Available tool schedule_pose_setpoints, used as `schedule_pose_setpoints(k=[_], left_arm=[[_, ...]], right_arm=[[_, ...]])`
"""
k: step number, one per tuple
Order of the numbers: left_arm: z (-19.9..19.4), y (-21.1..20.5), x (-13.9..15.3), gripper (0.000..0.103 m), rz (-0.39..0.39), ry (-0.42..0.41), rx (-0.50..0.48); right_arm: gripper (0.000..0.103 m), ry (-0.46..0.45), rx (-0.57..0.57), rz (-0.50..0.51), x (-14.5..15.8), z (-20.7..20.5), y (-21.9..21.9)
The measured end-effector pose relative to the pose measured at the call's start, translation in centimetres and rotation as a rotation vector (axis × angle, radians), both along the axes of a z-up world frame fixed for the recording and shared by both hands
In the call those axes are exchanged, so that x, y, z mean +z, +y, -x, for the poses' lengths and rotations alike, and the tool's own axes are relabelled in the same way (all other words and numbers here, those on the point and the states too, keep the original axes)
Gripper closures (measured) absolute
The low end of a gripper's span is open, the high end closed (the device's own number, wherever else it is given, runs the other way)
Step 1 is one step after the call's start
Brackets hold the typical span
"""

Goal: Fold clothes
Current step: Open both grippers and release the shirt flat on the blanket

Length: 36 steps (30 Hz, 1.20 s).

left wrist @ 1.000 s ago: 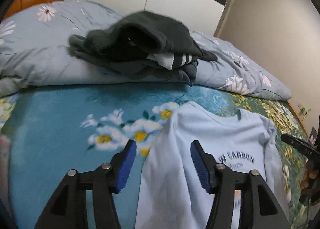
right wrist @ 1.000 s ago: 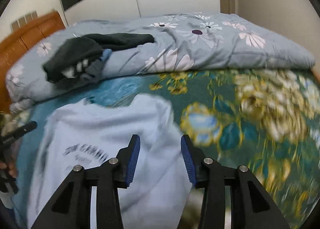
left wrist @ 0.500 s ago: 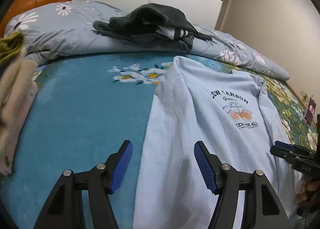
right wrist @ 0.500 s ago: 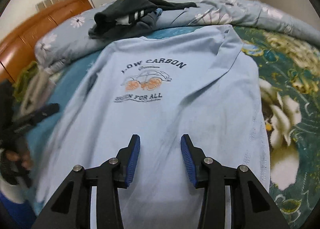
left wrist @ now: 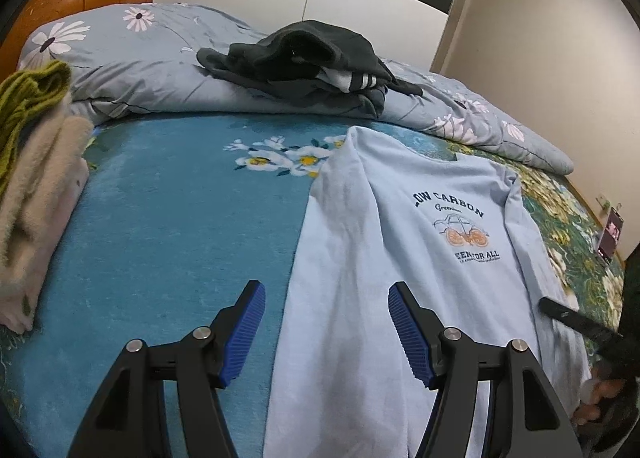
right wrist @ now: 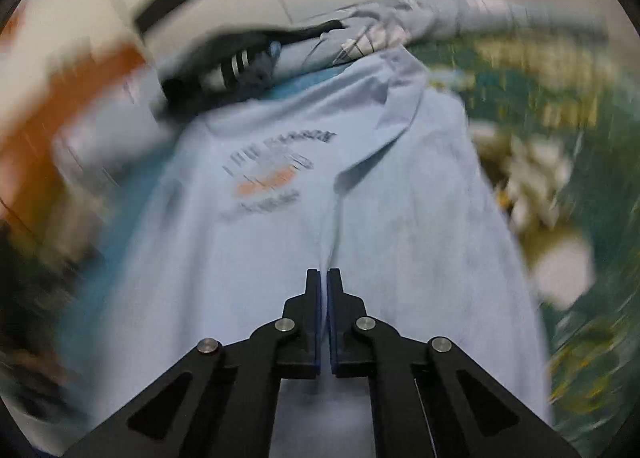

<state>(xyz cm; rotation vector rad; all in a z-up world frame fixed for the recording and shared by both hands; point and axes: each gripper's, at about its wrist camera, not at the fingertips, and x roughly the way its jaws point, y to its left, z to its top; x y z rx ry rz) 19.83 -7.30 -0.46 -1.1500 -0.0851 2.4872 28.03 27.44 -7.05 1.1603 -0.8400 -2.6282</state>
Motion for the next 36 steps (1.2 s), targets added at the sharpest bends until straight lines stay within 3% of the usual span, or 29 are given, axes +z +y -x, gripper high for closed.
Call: schedule_pose_setpoints(k=[1,3,6,9,14,18,19,20,22,25,27,29,30,32,36], left_arm=[[0.0,0.1,-0.1,0.035,0.001,-0.004,-0.001],[0.2,0.3,-0.2,0.035,-0.004,-0.016,-0.004],[0.4,0.7,-0.4,0.035,-0.019,-0.032,-0.008],[0.5,1.1,-0.6,0.035,-0.02,-0.038,-0.008],[0.5,2.0,-0.7,0.035,-0.013,-0.043,-0.026],[0.5,1.9,-0.8,0.034,-0.006,-0.045,-0.027],[0.6,1.9,-0.9,0.034,-0.004,-0.046,-0.027],[0.6,1.8,-0.9,0.034,-0.002,-0.046,-0.027],[0.6,1.7,-1.0,0.034,0.0,-0.048,-0.026],[0.9,1.4,-1.1,0.034,-0.005,-0.052,-0.018],[1.1,1.3,-1.2,0.033,-0.008,-0.055,-0.016],[1.3,1.3,-1.4,0.033,-0.01,-0.058,-0.018],[1.4,1.4,-1.5,0.033,-0.009,-0.06,-0.02],[1.5,1.4,-1.7,0.033,-0.008,-0.064,-0.022],[1.7,1.4,-1.9,0.033,-0.007,-0.069,-0.022]], right_arm=[[0.101,0.021,-0.023,0.111,-0.4,-0.6,1.5],[0.102,0.048,-0.077,0.233,-1.0,-1.8,3.9],[0.103,0.063,-0.15,0.256,-0.7,-3.1,7.1],[0.103,0.061,-0.159,0.121,1.1,-3.3,7.8],[0.101,0.046,-0.023,-0.177,3.4,-1.2,2.7],[0.1,0.022,0.042,-0.242,2.5,0.3,-0.5],[0.092,0.012,0.048,-0.241,2.2,0.6,-1.0],[0.076,0.002,0.05,-0.244,1.8,0.8,-1.4],[0.059,-0.009,0.061,-0.244,1.3,1.1,-2.3],[0.059,-0.028,0.072,-0.276,0.7,1.3,-3.6],[0.063,-0.039,0.069,-0.331,0.5,1.2,-4.3],[0.087,-0.048,0.05,-0.398,0.4,1.1,-4.6],[0.094,-0.051,0.043,-0.414,0.4,1.1,-4.4],[0.101,-0.049,0.037,-0.371,0.4,1.1,-3.6],[0.102,-0.029,-0.007,-0.219,0.9,0.2,0.1]])
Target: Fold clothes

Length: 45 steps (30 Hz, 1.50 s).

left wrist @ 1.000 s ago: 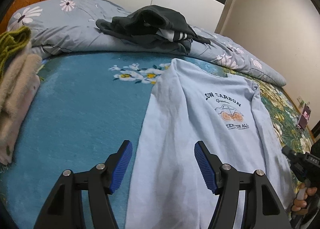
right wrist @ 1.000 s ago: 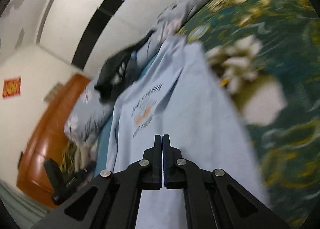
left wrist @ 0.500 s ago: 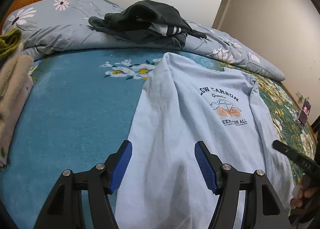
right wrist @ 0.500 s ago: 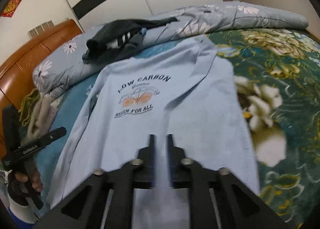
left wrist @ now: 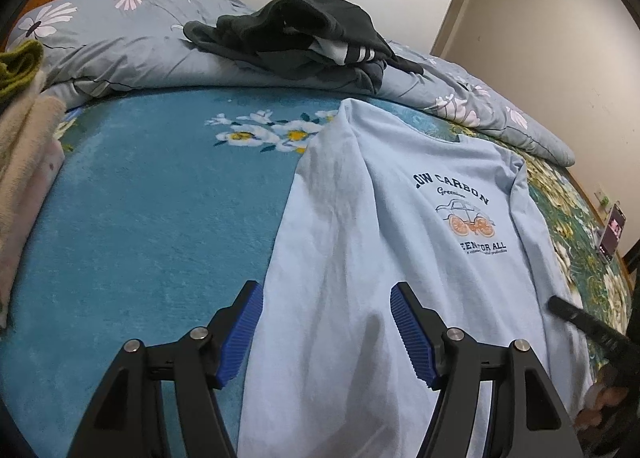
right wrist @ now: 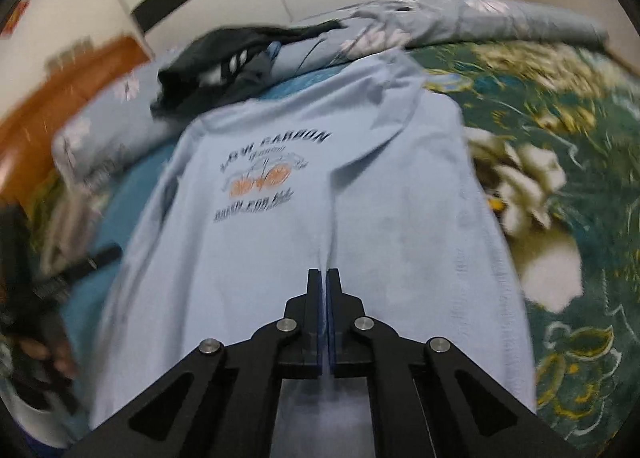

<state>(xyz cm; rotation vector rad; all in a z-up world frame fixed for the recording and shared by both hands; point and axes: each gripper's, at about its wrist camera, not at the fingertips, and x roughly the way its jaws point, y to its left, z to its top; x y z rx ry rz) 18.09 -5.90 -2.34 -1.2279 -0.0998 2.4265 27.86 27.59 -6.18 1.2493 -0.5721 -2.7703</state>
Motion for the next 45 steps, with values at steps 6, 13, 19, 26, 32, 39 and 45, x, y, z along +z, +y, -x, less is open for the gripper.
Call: schedule_pose_setpoints(k=[6,13,19,26,32,39,45], left_arm=[[0.7,0.1,0.1,0.033,-0.002,0.003,0.009],[1.3,0.9,-0.1,0.033,0.016,-0.004,0.007],[1.5,0.7,0.3,0.033,0.034,-0.005,0.017],[1.3,-1.3,0.2,0.033,0.026,-0.026,0.042],[0.0,-3.2,-0.9,0.033,0.012,-0.067,0.038],[-1.7,-3.5,-2.4,0.045,0.01,-0.102,0.001],[-2.4,-2.6,-2.5,0.094,0.038,-0.079,-0.042]], right_arm=[[0.102,0.019,-0.194,-0.136,2.9,-1.2,9.6],[0.102,0.001,-0.403,-0.324,5.8,-0.4,20.0],[0.102,-0.125,-0.453,-0.355,2.7,2.2,23.8],[0.1,-0.096,-0.451,-0.376,3.7,2.3,22.6],[0.051,0.101,-0.433,-0.374,8.4,-0.4,18.2],[0.051,0.194,-0.296,-0.199,6.1,-2.7,8.6],[0.051,0.15,-0.244,-0.084,2.7,-3.5,3.9]])
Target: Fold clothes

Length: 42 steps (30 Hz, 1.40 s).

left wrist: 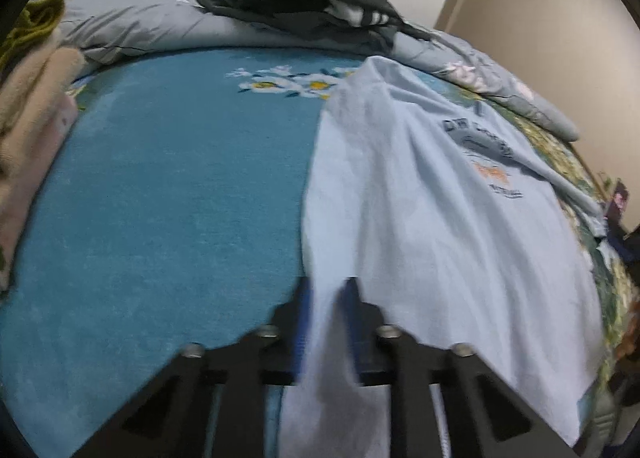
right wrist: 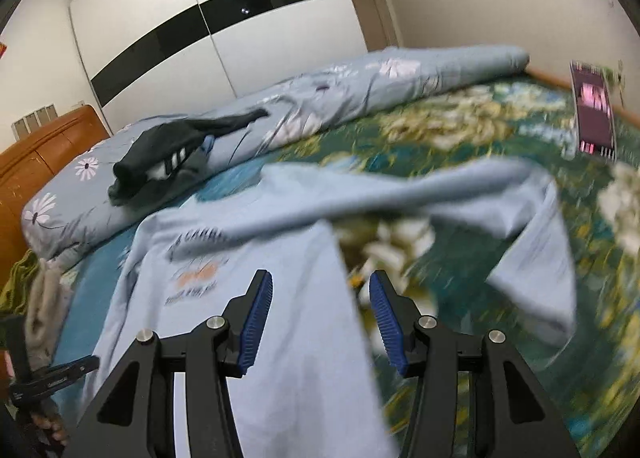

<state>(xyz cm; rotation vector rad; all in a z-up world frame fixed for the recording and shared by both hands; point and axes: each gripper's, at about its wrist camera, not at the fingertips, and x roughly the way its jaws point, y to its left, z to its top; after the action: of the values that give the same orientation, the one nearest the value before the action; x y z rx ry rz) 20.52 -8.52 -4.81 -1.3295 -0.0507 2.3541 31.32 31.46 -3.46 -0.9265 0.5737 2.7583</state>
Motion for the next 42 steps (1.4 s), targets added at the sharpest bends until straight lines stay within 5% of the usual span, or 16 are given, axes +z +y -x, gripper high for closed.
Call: schedule_pose_setpoints(k=[4,14,23,28,32,34,38,42], left_arm=[[0.5,-0.7,0.8,0.1,0.041,0.062,0.027],[9.4,-4.4,5.3,0.1,0.377,0.326,0.235],[18.1,-4.1,2.1,0.1,0.487,0.239,0.31],[17.9,-3.9,1.9,0.092,0.406,0.194,0.3],[14.5,-3.5,3.8,0.055,0.353,0.214,0.283],[11.5,-3.5,5.0,0.051,0.28,0.223,0.266],[4.6,-2.6,4.9,0.048,-0.009,0.118,0.109],[-1.5,0.0,2.7,0.048,-0.062,0.024,-0.017]], right_arm=[[0.051,-0.031,-0.019,0.041,-1.4,-1.0,-0.2],[0.051,-0.072,-0.104,0.09,-3.0,-3.1,1.8],[0.051,-0.073,-0.137,0.096,-3.1,-4.8,3.1],[0.051,-0.057,-0.102,0.099,-2.6,-5.8,3.2],[0.051,-0.051,-0.027,0.09,-2.4,-6.8,2.9],[0.051,-0.061,0.002,0.085,-2.6,-7.3,2.7],[0.051,-0.088,0.04,0.093,-3.6,-8.8,2.2],[0.051,-0.084,0.058,0.125,-4.2,-9.9,2.0]])
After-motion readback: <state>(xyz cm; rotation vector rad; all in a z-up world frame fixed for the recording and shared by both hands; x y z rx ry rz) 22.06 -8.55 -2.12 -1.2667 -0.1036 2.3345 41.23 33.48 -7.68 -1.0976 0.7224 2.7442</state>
